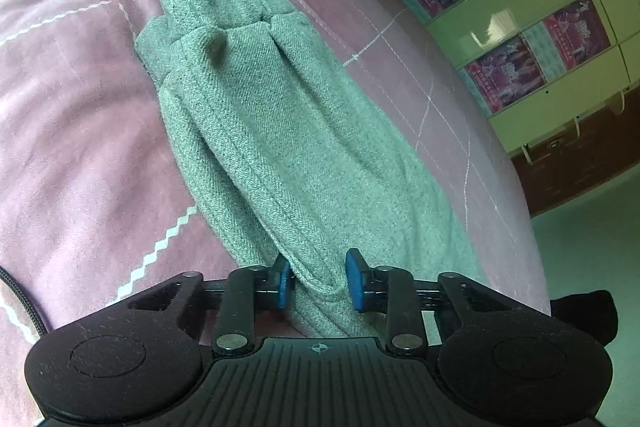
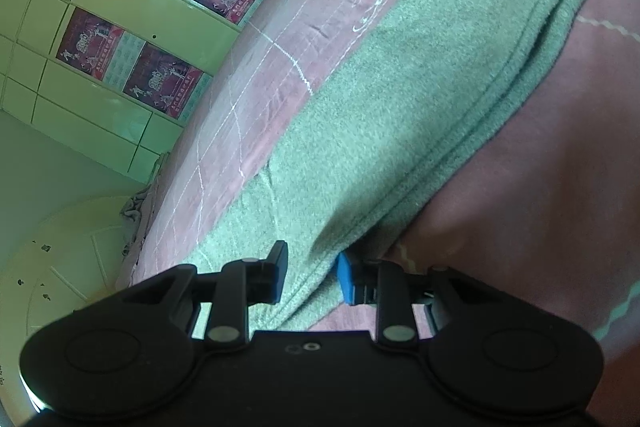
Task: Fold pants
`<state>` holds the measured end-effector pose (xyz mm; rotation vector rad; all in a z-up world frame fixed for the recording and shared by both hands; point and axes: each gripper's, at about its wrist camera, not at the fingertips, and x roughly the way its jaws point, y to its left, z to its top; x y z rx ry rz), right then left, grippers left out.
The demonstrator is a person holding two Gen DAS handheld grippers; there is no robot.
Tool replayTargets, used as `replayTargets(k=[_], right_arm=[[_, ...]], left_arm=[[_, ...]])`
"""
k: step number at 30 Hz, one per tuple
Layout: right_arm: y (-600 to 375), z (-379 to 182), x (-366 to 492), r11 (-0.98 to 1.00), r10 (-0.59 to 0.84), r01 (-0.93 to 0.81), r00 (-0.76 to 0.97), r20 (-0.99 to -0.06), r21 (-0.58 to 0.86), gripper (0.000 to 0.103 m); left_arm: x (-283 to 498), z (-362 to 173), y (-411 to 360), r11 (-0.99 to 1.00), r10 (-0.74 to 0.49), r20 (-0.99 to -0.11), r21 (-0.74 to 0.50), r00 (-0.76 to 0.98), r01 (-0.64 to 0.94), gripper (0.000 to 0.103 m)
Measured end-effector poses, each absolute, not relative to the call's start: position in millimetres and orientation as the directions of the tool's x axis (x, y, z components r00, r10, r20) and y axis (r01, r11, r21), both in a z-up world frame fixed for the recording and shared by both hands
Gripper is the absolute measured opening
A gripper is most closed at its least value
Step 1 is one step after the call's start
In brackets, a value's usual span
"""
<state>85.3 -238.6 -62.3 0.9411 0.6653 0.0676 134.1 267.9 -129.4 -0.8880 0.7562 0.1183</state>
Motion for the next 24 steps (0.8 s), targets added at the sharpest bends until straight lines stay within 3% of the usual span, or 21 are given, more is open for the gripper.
replayTargets(k=[2,6,8,20,22,24], right_arm=[[-239.0,-63.1,89.1,0.599,0.333,0.231,0.798,-0.501,0.767,0.025],[-237.2,-59.9,92.8,0.623,0.311,0.250,0.791,-0.528,0.741,0.005],[-236.4,-53.3,87.3,0.624,0.312,0.218,0.811,-0.495,0.751,0.005],[-240.0,-67.0,81.8,0.630,0.317,0.240,0.789,-0.527,0.738,0.005],[-243.9,-65.4,78.4,0.623,0.304,0.250,0.796,-0.523,0.742,0.010],[-252.5,-58.5,69.0,0.611,0.252,0.267,0.827,-0.503,0.745,0.022]], left_arm=[[135.4,-129.5,270.4,0.642,-0.211,-0.639,-0.661,0.740,-0.388,0.024],[131.1,-123.5,276.1,0.665,-0.218,-0.623,-0.658,0.751,-0.354,0.020],[127.2,-122.4,279.9,0.666,-0.220,-0.615,-0.662,0.757,-0.345,0.019],[122.3,-126.7,278.1,0.686,-0.214,-0.631,-0.640,0.746,-0.345,0.020],[116.9,-116.9,272.5,0.701,-0.201,-0.633,-0.626,0.748,-0.341,0.025],[108.1,-106.9,267.6,0.714,-0.214,-0.623,-0.625,0.752,-0.315,0.026]])
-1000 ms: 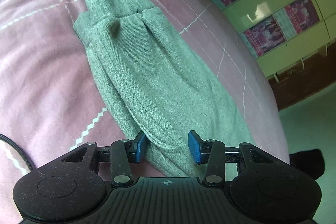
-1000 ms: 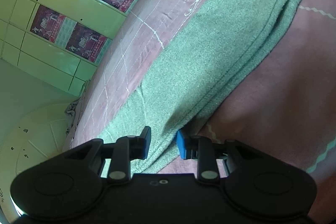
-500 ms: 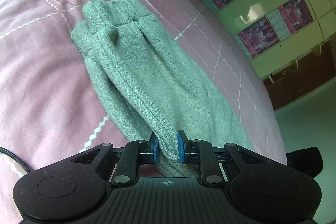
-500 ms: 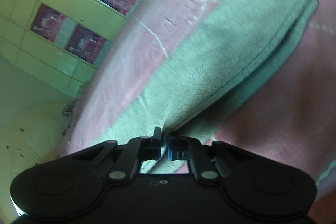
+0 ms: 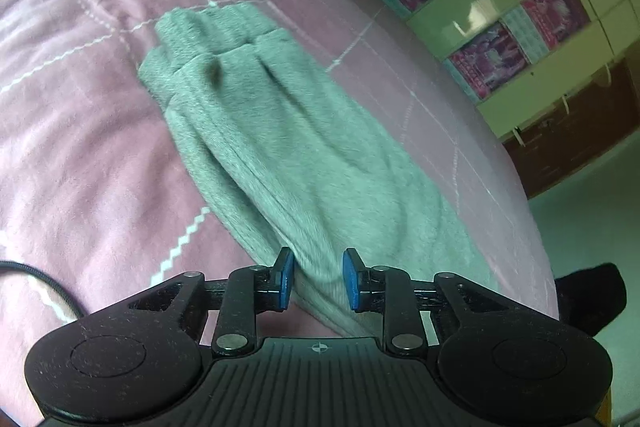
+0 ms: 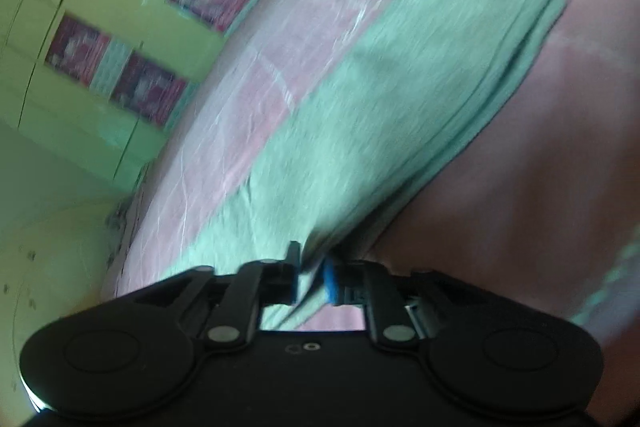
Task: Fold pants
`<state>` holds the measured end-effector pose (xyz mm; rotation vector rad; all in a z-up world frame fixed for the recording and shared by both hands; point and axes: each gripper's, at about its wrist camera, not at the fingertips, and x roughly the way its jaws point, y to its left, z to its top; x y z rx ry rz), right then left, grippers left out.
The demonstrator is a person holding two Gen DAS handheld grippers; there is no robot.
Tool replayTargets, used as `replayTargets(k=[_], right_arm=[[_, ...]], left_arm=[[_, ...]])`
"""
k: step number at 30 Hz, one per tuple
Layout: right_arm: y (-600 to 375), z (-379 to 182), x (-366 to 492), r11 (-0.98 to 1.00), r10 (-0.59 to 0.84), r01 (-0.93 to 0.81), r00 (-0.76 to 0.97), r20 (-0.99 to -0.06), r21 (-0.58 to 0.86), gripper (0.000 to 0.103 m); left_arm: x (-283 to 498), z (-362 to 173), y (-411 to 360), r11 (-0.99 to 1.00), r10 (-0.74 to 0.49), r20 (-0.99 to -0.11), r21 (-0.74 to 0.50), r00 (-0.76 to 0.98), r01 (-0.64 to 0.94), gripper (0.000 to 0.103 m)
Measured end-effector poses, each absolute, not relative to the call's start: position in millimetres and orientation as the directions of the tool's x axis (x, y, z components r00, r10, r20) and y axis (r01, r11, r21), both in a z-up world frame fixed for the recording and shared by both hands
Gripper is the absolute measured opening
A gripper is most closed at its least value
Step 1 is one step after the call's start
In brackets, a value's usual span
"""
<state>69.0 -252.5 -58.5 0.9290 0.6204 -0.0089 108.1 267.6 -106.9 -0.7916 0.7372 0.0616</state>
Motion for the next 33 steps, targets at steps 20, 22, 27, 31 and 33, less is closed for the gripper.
replayTargets(k=[20,22,27,31,33], right_arm=[[-359.6,-59.7,39.8,0.463,-0.062,0.419,0.894,-0.443,0.781,0.032],[-361.6,-63.3,43.0,0.465,-0.055,0.415,0.895,-0.442,0.782,0.028],[-368.1,-65.5,52.3,0.475,-0.049,0.422,0.889,-0.456,0.772,0.024],[-373.1,-61.7,61.8,0.476,-0.017,0.443,0.868,-0.496,0.760,0.019],[-377.0,-57.1,55.2,0.485,-0.021,0.429,0.877,-0.480,0.762,0.014]], left_arm=[[142.7,-125.2,208.8,0.703,-0.340,-0.644,-0.658,0.685,-0.269,0.025],[141.5,-127.1,212.5,0.681,-0.354,-0.637,-0.677,0.685,-0.278,0.025],[142.4,-128.1,213.2,0.702,-0.358,-0.647,-0.662,0.673,-0.262,0.025],[143.7,-128.2,217.1,0.702,-0.364,-0.646,-0.664,0.671,-0.258,0.025],[145.4,-128.0,218.4,0.701,-0.368,-0.645,-0.665,0.670,-0.255,0.025]])
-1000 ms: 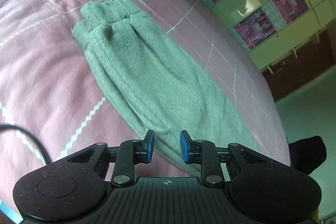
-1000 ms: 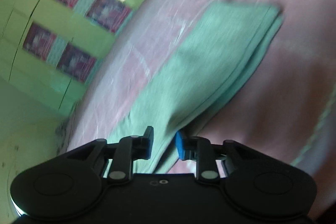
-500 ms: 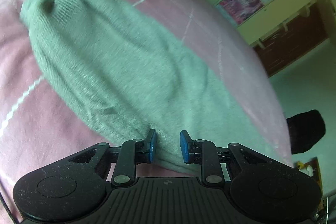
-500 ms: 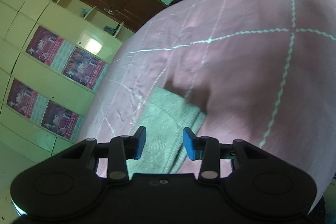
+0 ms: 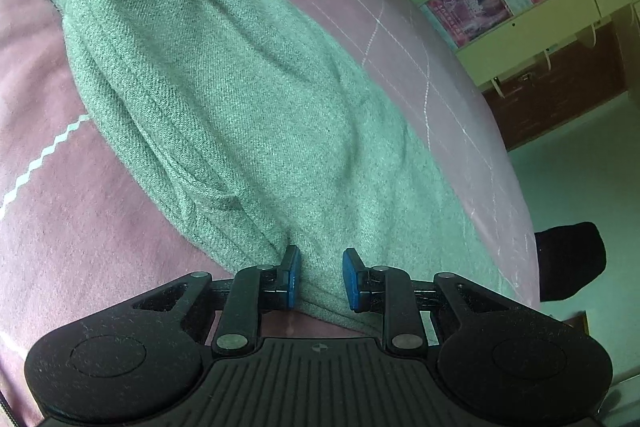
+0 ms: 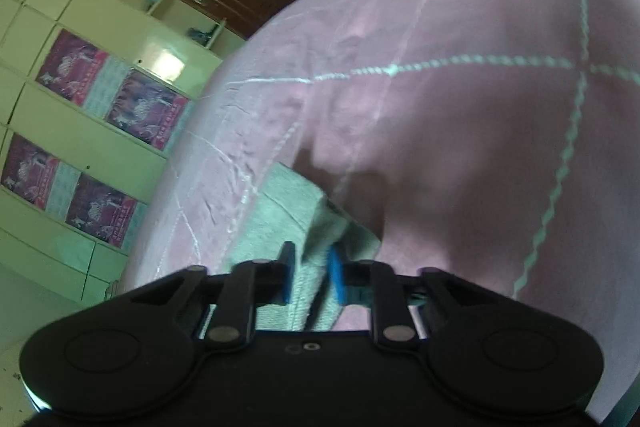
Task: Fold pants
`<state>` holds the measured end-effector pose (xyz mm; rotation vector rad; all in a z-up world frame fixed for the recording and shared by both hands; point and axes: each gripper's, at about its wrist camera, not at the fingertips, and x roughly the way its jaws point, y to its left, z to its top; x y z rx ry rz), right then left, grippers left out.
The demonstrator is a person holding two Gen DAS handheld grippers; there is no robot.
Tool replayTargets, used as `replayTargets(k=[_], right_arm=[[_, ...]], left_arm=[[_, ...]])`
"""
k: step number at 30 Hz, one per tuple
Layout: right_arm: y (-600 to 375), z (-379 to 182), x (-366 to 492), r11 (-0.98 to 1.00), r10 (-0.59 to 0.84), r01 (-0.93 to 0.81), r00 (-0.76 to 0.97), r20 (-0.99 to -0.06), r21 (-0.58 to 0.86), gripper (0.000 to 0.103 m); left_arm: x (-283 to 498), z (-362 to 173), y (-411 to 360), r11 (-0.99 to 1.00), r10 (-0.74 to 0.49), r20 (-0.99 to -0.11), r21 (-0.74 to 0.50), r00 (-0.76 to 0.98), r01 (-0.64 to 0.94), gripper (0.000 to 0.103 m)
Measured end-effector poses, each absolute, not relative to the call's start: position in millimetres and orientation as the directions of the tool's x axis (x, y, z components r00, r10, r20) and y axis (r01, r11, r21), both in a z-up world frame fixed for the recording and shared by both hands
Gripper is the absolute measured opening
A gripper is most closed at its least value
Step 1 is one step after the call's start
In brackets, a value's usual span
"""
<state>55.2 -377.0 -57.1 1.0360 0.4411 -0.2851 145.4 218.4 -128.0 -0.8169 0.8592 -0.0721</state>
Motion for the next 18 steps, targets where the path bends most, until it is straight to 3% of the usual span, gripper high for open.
replayTargets(k=[1,3,5,7,12,18], right_arm=[[-379.6,-56.4,50.6,0.462,-0.035,0.432,0.882,-0.470,0.775,0.015],[-383.1,-57.1,39.4,0.411,-0.051,0.425,0.894,-0.446,0.806,0.032],[-384.5,-63.2,32.0,0.375,-0.036,0.415,0.900,-0.435,0.829,0.033],[-383.2,-70.5,32.3,0.356,-0.020,0.449,0.880,-0.474,0.820,0.032],[-376.4,-88.4,41.2,0.336,0.016,0.500,0.844,-0.536,0.798,0.012],[-372.8,-88.6,58.7,0.378,0.057,0.482,0.840,-0.540,0.790,0.014]], left_arm=[[145.2,-128.0,218.7,0.701,-0.369,-0.644,-0.667,0.670,-0.254,0.025],[147.7,-129.5,219.9,0.702,-0.370,-0.643,-0.667,0.670,-0.252,0.025],[147.9,-130.4,219.9,0.701,-0.372,-0.642,-0.668,0.670,-0.251,0.025],[148.1,-130.7,219.8,0.702,-0.372,-0.643,-0.667,0.669,-0.250,0.025],[147.8,-130.7,220.5,0.702,-0.377,-0.641,-0.669,0.669,-0.245,0.025],[147.1,-132.1,220.8,0.701,-0.377,-0.638,-0.670,0.671,-0.244,0.025]])
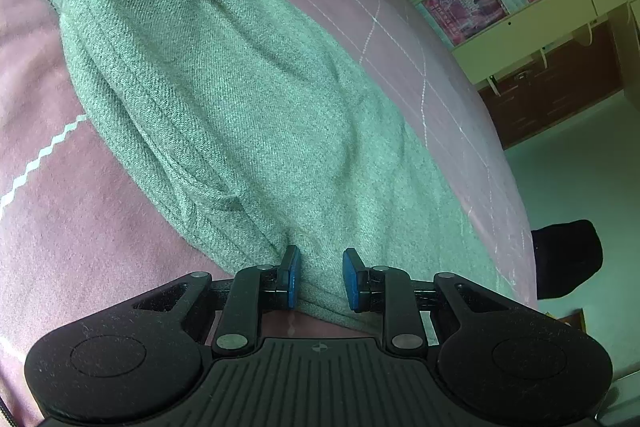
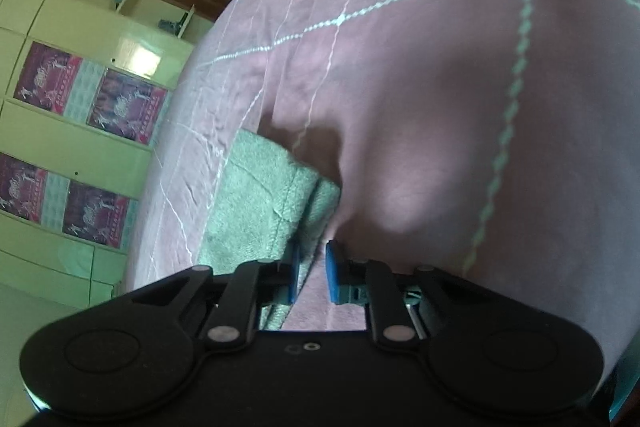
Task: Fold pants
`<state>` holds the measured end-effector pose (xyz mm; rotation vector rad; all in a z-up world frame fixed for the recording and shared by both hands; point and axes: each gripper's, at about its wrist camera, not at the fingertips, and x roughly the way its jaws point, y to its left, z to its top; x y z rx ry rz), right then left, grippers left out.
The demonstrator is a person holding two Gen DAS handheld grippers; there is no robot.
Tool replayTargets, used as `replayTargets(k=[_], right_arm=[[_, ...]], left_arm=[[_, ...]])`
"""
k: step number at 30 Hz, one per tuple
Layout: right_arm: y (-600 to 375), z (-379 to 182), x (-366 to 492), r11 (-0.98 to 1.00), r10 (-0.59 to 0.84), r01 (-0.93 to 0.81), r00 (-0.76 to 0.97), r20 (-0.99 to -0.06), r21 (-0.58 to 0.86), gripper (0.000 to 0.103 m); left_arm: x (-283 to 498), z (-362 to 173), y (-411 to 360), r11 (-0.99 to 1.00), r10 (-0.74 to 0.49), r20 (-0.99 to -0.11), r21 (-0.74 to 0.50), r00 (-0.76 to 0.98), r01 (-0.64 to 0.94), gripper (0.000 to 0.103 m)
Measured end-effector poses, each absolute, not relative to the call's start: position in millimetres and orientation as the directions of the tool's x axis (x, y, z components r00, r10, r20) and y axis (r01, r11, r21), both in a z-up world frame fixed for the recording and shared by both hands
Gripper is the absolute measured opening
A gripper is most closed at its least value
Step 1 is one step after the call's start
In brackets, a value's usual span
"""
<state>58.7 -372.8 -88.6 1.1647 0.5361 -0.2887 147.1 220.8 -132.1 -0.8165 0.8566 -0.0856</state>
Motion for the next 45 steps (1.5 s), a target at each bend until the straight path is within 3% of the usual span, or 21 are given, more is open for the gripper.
replayTargets(k=[3,4,5,8,12,15,19,24,27,29,31,32,33,35,38,41,42,45], right_arm=[[-370.3,-88.0,70.4,0.392,0.081,0.449,0.852,-0.517,0.803,0.017],[-370.3,-88.0,70.4,0.392,0.081,0.449,0.852,-0.517,0.803,0.015],[-368.2,-79.1,71.5,0.438,0.037,0.420,0.875,-0.483,0.795,0.003],[-360.9,-60.9,64.9,0.508,0.001,0.367,0.904,-0.427,0.779,0.003],[-371.0,-83.7,65.6,0.394,-0.041,0.524,0.831,-0.555,0.756,0.002],[-369.9,-83.0,62.0,0.353,-0.069,0.523,0.842,-0.536,0.776,0.009],[-373.2,-70.5,27.1,0.343,-0.242,0.550,0.835,-0.494,0.761,0.016],[-385.3,-72.4,26.2,0.376,-0.092,0.427,0.900,-0.425,0.822,0.019],[-382.1,-77.9,39.8,0.371,-0.038,0.412,0.902,-0.429,0.832,0.019],[-374.0,-81.5,57.9,0.403,-0.004,0.441,0.877,-0.481,0.802,0.019],[-372.1,-78.5,52.9,0.405,-0.001,0.436,0.880,-0.476,0.804,0.016],[-371.5,-72.2,50.8,0.417,-0.007,0.420,0.889,-0.459,0.806,0.016],[-369.1,-61.8,40.9,0.448,-0.098,0.478,0.866,-0.490,0.756,0.016],[-370.0,-60.9,36.7,0.433,-0.117,0.515,0.846,-0.520,0.740,0.016],[-354.8,-52.8,43.4,0.490,-0.041,0.457,0.863,-0.504,0.742,0.018],[-308.1,-47.0,72.9,0.590,0.162,0.290,0.872,-0.463,0.753,0.021],[-265.2,-46.8,93.3,0.649,0.311,0.157,0.838,-0.448,0.745,0.022],[-222.3,-49.8,109.9,0.693,0.414,0.057,0.785,-0.461,0.718,0.029]], left_arm=[[147.7,-131.8,221.4,0.700,-0.380,-0.640,-0.671,0.668,-0.246,0.025],[148.1,-131.5,221.7,0.700,-0.379,-0.642,-0.670,0.667,-0.247,0.025],[148.2,-131.1,221.5,0.701,-0.378,-0.643,-0.669,0.666,-0.248,0.025],[148.1,-130.5,220.5,0.708,-0.377,-0.643,-0.664,0.667,-0.240,0.025],[147.8,-132.7,224.2,0.690,-0.389,-0.636,-0.680,0.667,-0.247,0.025],[146.0,-124.8,224.6,0.710,-0.375,-0.646,-0.661,0.665,-0.242,0.025],[138.2,-102.0,213.7,0.778,-0.333,-0.656,-0.597,0.678,-0.195,0.026],[150.8,-74.1,169.1,0.883,-0.295,-0.662,-0.464,0.690,-0.068,0.026],[164.2,-76.3,157.7,0.876,-0.312,-0.667,-0.478,0.677,-0.067,0.026],[171.8,-84.8,154.0,0.875,-0.316,-0.687,-0.477,0.655,-0.079,0.026],[176.6,-101.9,151.8,0.889,-0.300,-0.744,-0.445,0.598,-0.107,0.025],[174.4,-106.8,152.1,0.887,-0.301,-0.740,-0.448,0.601,-0.108,0.025],[171.8,-107.1,153.6,0.878,-0.301,-0.736,-0.461,0.607,-0.125,0.025],[167.8,-95.6,149.8,0.881,-0.254,-0.735,-0.444,0.628,-0.164,0.026],[169.8,-81.1,124.2,0.894,-0.273,-0.686,-0.440,0.675,-0.086,0.026],[183.9,-77.8,82.3,0.895,-0.326,-0.659,-0.446,0.678,-0.003,0.026],[188.8,-76.1,65.3,0.898,-0.337,-0.662,-0.441,0.669,0.017,0.026],[196.5,-77.5,19.1,0.894,-0.378,-0.672,-0.444,0.637,0.062,0.026]])
